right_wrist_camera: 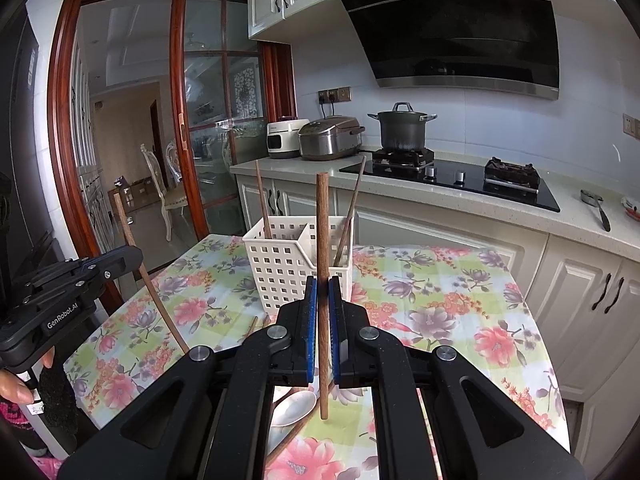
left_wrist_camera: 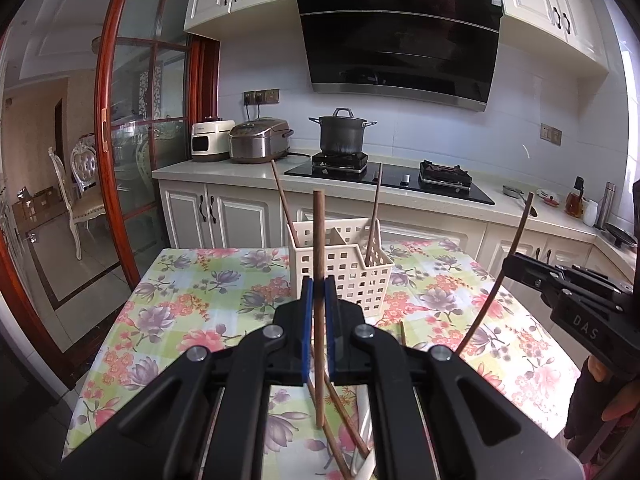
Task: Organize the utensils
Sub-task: 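Lift the chopstick upright with the right tool and carry it over the caddy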
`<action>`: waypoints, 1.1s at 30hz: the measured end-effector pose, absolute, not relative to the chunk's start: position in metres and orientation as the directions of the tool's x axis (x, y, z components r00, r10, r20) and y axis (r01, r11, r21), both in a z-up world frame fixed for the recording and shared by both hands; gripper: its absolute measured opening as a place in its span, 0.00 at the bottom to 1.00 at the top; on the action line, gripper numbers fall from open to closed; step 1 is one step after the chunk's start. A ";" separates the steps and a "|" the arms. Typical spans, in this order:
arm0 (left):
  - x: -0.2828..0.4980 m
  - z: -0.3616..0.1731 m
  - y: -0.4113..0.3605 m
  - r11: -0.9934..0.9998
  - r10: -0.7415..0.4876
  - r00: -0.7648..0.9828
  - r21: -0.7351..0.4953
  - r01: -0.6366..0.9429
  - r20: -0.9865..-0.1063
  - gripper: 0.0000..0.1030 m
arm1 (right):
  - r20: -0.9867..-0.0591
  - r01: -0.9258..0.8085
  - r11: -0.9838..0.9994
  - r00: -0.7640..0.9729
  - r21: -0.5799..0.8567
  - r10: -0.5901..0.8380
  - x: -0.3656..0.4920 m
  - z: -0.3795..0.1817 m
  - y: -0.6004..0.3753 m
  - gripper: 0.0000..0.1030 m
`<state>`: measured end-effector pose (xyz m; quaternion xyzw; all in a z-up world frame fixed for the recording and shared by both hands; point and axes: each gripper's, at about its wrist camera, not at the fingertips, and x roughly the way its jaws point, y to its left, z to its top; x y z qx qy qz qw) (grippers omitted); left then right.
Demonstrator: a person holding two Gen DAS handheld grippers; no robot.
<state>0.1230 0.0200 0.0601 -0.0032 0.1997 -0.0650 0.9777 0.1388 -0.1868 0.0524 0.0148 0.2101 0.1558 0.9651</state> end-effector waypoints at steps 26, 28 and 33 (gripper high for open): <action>0.194 0.122 0.000 0.970 -0.237 0.887 -0.048 0.238 -0.397 0.06 | -0.375 -0.353 0.927 0.848 0.127 0.374 0.207 0.107 -0.179 0.06; 0.201 0.133 -0.001 0.970 -0.236 0.891 -0.042 0.239 -0.388 0.06 | -0.372 -0.348 0.930 0.852 0.120 0.367 0.218 0.115 -0.177 0.06; 0.220 0.162 -0.004 0.970 -0.236 0.899 -0.040 0.238 -0.368 0.06 | -0.367 -0.341 0.933 0.858 0.116 0.359 0.244 0.134 -0.175 0.06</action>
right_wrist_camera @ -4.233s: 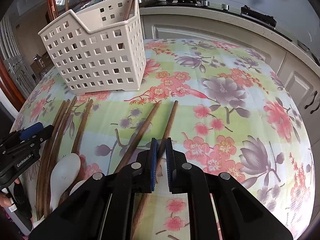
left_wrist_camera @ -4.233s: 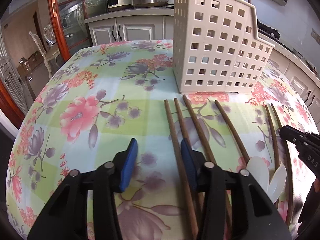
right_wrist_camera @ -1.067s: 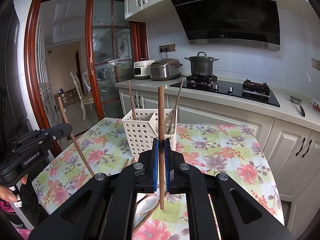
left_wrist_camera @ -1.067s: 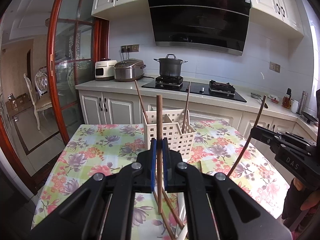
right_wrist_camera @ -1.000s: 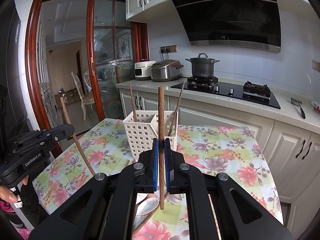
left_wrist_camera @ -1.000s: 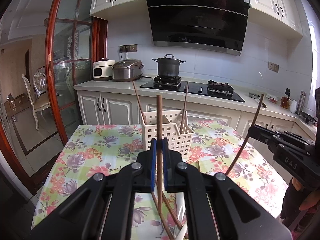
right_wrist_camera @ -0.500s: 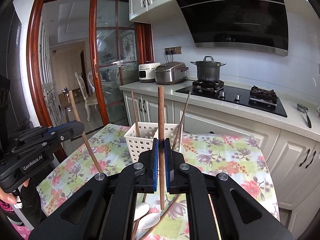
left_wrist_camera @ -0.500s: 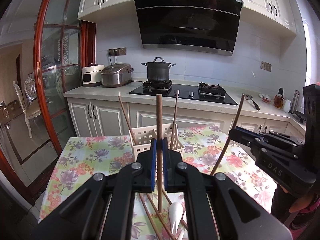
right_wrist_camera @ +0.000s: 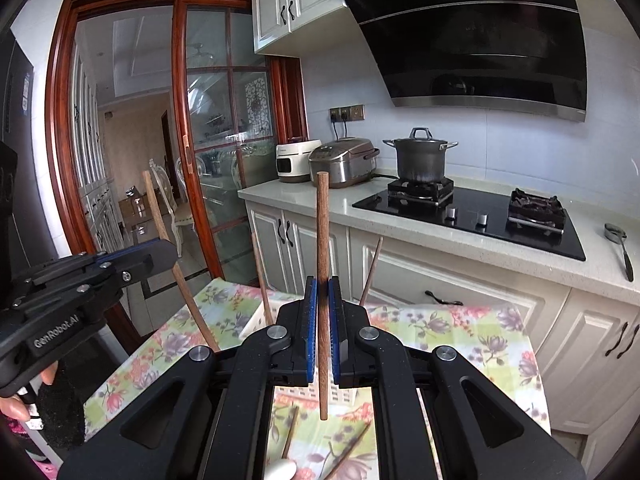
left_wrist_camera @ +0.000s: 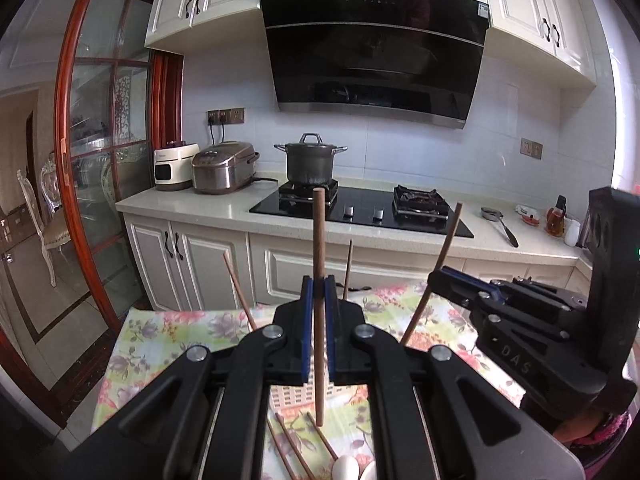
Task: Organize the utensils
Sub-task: 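Lift the chopstick upright with the right tool and carry it over the caddy, then lower the chopstick into the caddy and open the right tool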
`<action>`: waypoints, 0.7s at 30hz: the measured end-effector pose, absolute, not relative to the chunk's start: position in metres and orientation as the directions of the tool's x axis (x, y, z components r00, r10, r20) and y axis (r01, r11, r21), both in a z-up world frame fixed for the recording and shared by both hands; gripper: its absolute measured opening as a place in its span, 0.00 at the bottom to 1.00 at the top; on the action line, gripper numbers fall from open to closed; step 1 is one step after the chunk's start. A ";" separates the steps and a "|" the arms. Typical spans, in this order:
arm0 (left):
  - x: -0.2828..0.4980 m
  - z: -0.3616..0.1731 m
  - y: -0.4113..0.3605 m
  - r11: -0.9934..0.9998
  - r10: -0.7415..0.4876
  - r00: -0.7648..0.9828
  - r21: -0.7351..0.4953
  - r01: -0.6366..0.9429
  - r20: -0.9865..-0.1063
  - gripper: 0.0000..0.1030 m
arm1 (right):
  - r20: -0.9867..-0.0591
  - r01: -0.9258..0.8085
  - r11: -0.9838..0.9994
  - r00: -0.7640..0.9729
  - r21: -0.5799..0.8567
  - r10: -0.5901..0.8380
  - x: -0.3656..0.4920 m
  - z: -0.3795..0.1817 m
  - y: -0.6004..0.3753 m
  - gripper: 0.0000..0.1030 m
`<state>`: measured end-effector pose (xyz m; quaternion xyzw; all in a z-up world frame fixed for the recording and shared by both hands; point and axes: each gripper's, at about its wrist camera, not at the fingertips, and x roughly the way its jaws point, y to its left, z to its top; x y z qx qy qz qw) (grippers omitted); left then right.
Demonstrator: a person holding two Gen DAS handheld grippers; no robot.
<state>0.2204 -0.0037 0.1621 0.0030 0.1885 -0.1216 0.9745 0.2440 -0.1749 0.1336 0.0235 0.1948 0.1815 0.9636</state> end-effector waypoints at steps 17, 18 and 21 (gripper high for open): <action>0.307 0.198 0.006 0.987 -0.159 0.913 -0.038 0.156 -0.376 0.06 | -0.423 -0.327 0.937 0.836 0.125 0.348 0.327 0.135 -0.155 0.06; 0.314 0.192 0.007 0.987 -0.162 0.907 -0.046 0.156 -0.390 0.06 | -0.434 -0.328 0.936 0.830 0.128 0.350 0.333 0.131 -0.153 0.06; 0.332 0.173 0.009 0.984 -0.176 0.881 -0.066 0.163 -0.440 0.06 | -0.480 -0.337 0.932 0.800 0.137 0.360 0.349 0.117 -0.146 0.06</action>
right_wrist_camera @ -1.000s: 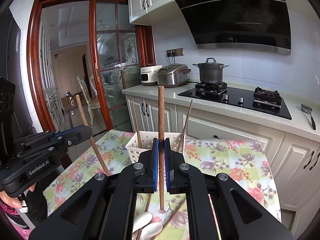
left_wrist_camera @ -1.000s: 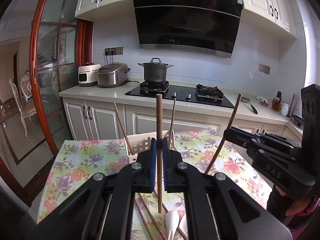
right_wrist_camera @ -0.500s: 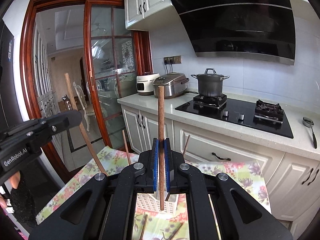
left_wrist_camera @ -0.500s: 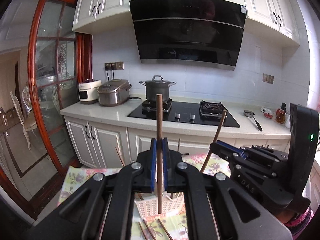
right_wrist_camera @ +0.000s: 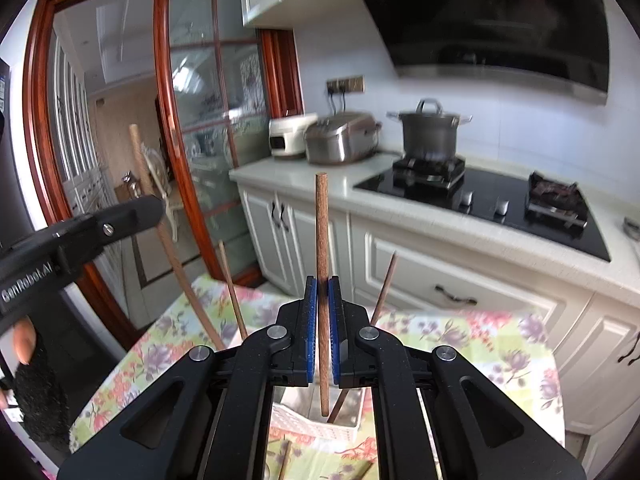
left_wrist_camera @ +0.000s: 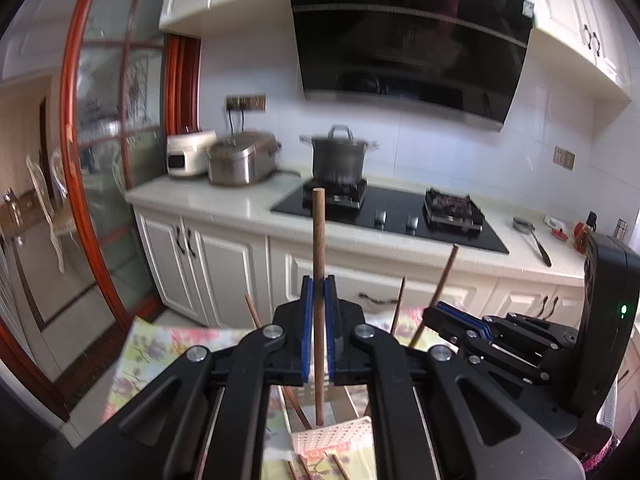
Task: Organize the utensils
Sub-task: 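Lower the chopstick into the caddy and open the right tool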
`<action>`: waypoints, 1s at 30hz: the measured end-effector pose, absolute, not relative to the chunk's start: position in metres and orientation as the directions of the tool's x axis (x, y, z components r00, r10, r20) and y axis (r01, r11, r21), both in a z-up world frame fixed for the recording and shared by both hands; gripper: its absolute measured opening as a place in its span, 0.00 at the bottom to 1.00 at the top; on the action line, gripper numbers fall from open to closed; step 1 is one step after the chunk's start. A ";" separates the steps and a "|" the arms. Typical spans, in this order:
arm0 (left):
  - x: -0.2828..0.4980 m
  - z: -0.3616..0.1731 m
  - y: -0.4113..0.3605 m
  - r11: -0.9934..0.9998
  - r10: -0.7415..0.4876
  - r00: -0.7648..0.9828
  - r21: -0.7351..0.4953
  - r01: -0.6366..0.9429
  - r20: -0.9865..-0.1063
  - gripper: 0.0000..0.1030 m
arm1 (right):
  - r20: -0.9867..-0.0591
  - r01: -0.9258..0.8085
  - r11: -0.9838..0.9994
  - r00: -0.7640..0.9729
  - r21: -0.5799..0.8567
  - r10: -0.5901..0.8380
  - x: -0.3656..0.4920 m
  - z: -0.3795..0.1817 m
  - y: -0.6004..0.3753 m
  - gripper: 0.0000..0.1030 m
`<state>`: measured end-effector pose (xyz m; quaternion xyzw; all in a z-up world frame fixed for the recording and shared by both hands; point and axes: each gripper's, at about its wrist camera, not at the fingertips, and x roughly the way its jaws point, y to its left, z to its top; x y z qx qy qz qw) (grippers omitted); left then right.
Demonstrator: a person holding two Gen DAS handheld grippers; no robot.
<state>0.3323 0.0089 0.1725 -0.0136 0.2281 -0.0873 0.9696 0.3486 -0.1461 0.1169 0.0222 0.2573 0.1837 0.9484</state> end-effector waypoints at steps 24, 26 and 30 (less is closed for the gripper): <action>0.332 0.085 0.060 0.995 -0.033 0.868 -0.094 -0.017 -0.496 0.83 | -0.577 -0.243 0.950 0.755 0.197 0.313 0.369 0.046 -0.171 0.30; 0.318 0.076 0.064 0.994 -0.010 0.877 -0.096 -0.042 -0.480 0.90 | -0.576 -0.236 0.950 0.756 0.202 0.311 0.359 0.038 -0.177 0.38; 0.297 0.055 0.067 0.995 0.025 0.882 -0.077 -0.069 -0.471 0.95 | -0.586 -0.225 0.955 0.754 0.195 0.297 0.339 0.019 -0.185 0.38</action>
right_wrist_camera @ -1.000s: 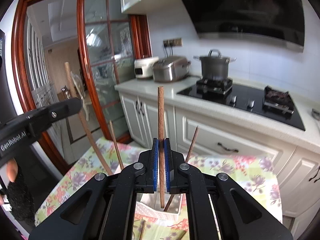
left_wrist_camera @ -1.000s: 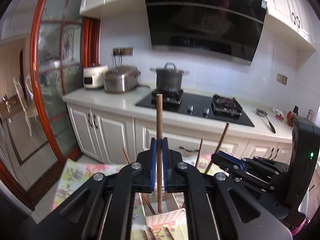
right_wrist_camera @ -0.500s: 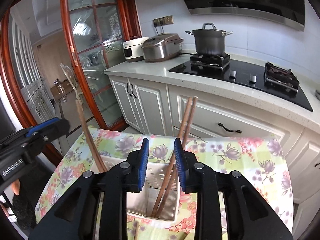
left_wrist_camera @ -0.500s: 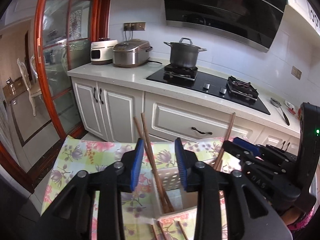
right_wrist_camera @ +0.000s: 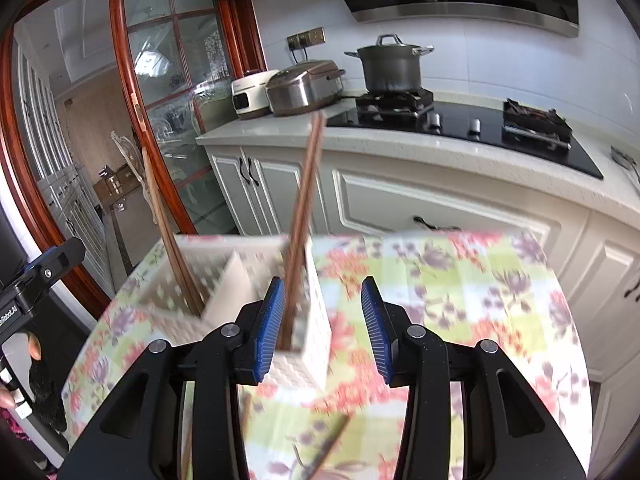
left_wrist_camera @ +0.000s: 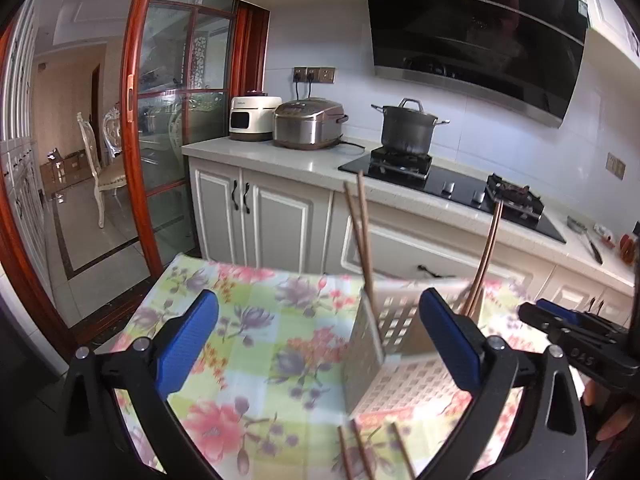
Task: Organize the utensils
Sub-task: 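Lower the chopstick into the caddy and open the right tool, then move the open right tool down to the loose brown chopsticks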
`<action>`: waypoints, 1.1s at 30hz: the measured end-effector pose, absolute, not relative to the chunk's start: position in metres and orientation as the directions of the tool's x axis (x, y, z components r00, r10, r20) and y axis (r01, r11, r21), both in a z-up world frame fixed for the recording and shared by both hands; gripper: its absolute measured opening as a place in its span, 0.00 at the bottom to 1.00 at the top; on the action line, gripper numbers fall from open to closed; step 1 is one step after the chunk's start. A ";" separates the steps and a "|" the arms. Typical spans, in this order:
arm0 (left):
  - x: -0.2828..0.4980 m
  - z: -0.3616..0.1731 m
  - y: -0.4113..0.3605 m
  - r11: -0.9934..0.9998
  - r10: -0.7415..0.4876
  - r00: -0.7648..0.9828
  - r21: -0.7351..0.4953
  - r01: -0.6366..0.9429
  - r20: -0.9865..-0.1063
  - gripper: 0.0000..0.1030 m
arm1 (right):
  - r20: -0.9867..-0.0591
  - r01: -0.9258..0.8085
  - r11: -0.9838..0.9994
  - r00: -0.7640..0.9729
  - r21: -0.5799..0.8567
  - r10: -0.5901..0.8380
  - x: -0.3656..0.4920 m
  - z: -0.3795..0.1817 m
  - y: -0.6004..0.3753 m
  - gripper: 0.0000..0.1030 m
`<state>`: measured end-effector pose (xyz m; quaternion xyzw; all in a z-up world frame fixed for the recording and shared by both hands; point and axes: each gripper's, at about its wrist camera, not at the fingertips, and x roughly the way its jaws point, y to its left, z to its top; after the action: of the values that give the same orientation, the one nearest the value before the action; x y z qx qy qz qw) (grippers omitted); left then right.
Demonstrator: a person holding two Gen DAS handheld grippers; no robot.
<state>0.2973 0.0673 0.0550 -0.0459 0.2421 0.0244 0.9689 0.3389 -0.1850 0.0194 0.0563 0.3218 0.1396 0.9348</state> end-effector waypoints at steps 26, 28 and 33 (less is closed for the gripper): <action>0.245 -0.081 0.043 0.998 0.037 0.736 -0.018 -0.066 -0.676 0.94 | -0.697 -0.138 0.958 0.661 0.252 0.278 0.257 -0.097 -0.200 0.39; 0.245 -0.086 0.042 0.998 0.031 0.721 -0.019 -0.061 -0.692 0.91 | -0.704 -0.135 0.958 0.653 0.255 0.279 0.256 -0.102 -0.200 0.39; 0.250 -0.097 0.041 0.998 0.023 0.691 -0.020 -0.054 -0.723 0.81 | -0.705 -0.135 0.958 0.653 0.254 0.279 0.255 -0.105 -0.200 0.39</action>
<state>0.2496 0.0411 -0.0969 -0.0199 0.3926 0.0210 0.9193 0.2547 -0.1997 -0.1052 0.0899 0.4008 0.1143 0.9045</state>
